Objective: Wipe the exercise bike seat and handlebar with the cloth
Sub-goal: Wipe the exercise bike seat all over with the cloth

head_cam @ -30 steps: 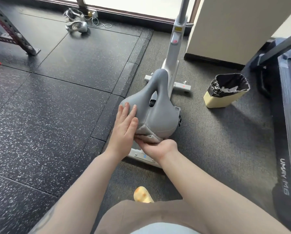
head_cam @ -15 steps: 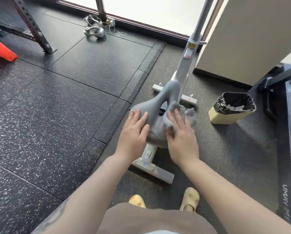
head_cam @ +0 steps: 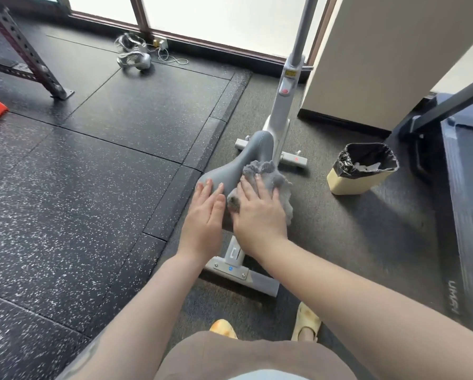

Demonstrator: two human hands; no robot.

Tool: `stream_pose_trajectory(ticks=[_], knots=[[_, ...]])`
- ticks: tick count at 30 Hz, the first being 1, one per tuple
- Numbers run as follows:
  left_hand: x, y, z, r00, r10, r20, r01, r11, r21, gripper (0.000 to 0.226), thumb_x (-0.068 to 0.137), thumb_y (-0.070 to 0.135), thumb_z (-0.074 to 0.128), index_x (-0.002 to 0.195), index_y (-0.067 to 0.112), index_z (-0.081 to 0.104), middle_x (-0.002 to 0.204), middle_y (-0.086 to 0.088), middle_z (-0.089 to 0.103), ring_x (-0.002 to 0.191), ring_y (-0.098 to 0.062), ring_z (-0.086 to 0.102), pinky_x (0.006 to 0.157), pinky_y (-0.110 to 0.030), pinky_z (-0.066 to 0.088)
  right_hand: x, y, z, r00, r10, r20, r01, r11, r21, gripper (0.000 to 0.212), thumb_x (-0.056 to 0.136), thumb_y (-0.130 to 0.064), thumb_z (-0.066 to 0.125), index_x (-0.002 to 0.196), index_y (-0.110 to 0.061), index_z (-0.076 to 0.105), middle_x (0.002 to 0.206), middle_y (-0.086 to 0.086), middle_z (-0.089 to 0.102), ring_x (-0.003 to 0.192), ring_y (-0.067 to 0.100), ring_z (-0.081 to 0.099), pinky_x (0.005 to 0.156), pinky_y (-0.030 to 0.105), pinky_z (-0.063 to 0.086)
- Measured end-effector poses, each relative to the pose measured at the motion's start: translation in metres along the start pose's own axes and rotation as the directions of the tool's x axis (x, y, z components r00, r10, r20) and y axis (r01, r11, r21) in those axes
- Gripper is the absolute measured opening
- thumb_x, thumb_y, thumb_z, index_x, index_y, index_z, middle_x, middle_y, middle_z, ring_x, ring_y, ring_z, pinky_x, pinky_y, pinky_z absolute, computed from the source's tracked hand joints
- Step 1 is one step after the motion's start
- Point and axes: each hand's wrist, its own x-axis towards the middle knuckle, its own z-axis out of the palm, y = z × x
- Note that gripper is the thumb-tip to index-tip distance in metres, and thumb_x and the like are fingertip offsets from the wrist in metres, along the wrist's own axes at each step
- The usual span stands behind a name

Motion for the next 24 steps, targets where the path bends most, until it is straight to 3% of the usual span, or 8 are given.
stream_pose_trajectory(ticks=[3,5,10,12,14,18,21,24], knots=[[0.003,0.005,-0.002,1.0,-0.028,-0.012,0.028,0.998,0.055,0.043,0.1,0.032,0.032,0.139,0.019,0.043,0.155,0.001,0.025,0.145,-0.008,0.01,0.117,-0.025,0.008,-0.039,0.018,0.004,0.979,-0.2,-0.024,0.2,0.98,-0.018,0.056,0.094,-0.041,0.03,0.146,-0.02,0.032,0.155,-0.006,0.027,0.145,0.021,0.018,0.116,0.047,0.018],[0.005,0.01,0.001,0.999,-0.044,-0.011,0.045,0.992,0.122,0.046,0.099,0.036,0.031,0.141,0.02,0.041,0.156,-0.002,0.023,0.146,-0.012,0.008,0.117,-0.029,0.009,-0.035,0.037,0.001,0.959,-0.285,0.007,0.285,0.959,0.009,0.058,0.095,-0.043,0.024,0.15,-0.027,0.019,0.157,-0.012,0.013,0.146,0.015,0.007,0.119,0.043,0.01],[0.005,0.021,0.027,0.992,-0.125,-0.022,0.126,0.957,0.262,0.054,0.098,0.045,0.025,0.148,0.027,0.02,0.16,-0.006,-0.003,0.146,-0.02,-0.013,0.116,-0.038,-0.008,0.019,0.023,0.0,0.987,0.149,-0.067,-0.13,0.966,0.224,0.057,0.098,-0.041,0.029,0.151,-0.029,0.011,0.159,-0.011,0.004,0.146,0.012,-0.004,0.119,0.039,0.0],[0.002,0.023,0.036,0.988,-0.135,-0.08,0.151,0.954,0.259,0.054,0.098,0.043,0.025,0.149,0.027,0.018,0.16,-0.006,-0.006,0.145,-0.02,-0.016,0.116,-0.039,-0.011,0.0,0.017,0.008,0.977,0.155,-0.149,-0.126,0.975,0.183,0.058,0.096,-0.044,0.022,0.151,-0.026,0.012,0.159,-0.009,0.005,0.147,0.015,-0.004,0.117,0.036,-0.011],[0.004,0.024,0.042,0.982,-0.152,-0.114,0.175,0.957,0.23,0.053,0.099,0.042,0.024,0.149,0.027,0.017,0.16,-0.005,-0.006,0.145,-0.02,-0.018,0.115,-0.04,-0.013,-0.038,0.02,0.016,0.979,0.031,-0.199,0.003,0.986,0.169,0.059,0.094,-0.039,0.024,0.15,-0.024,0.018,0.158,-0.007,0.013,0.147,0.018,-0.001,0.114,0.032,-0.019],[0.008,0.026,0.054,0.968,-0.174,-0.179,0.215,0.945,0.248,0.054,0.099,0.043,0.024,0.15,0.027,0.015,0.159,-0.004,-0.008,0.143,-0.022,-0.021,0.114,-0.042,-0.016,-0.006,0.059,0.002,0.976,-0.202,-0.079,0.216,0.937,0.274,0.053,0.095,-0.03,0.042,0.147,-0.027,0.029,0.155,-0.011,0.022,0.146,0.014,0.005,0.118,0.033,-0.007],[0.012,0.033,0.065,0.938,-0.223,-0.266,0.289,0.927,0.239,0.052,0.099,0.041,0.027,0.148,0.028,0.019,0.16,-0.004,-0.004,0.144,-0.022,-0.019,0.114,-0.043,-0.014,0.048,0.066,-0.009,0.99,-0.143,-0.013,0.138,0.918,0.372,0.048,0.099,-0.035,0.038,0.145,-0.024,0.034,0.156,-0.009,0.024,0.146,0.012,0.003,0.119,0.043,0.008],[0.02,0.042,0.073,0.878,-0.304,-0.369,0.382,0.91,0.16,0.049,0.098,0.038,0.031,0.146,0.027,0.028,0.16,-0.002,0.004,0.145,-0.021,-0.014,0.114,-0.045,-0.013,0.019,0.053,0.007,0.989,-0.028,-0.148,0.087,0.906,0.414,0.051,0.097,-0.031,0.042,0.146,-0.023,0.033,0.155,-0.007,0.025,0.146,0.018,0.009,0.119,0.041,0.01]])
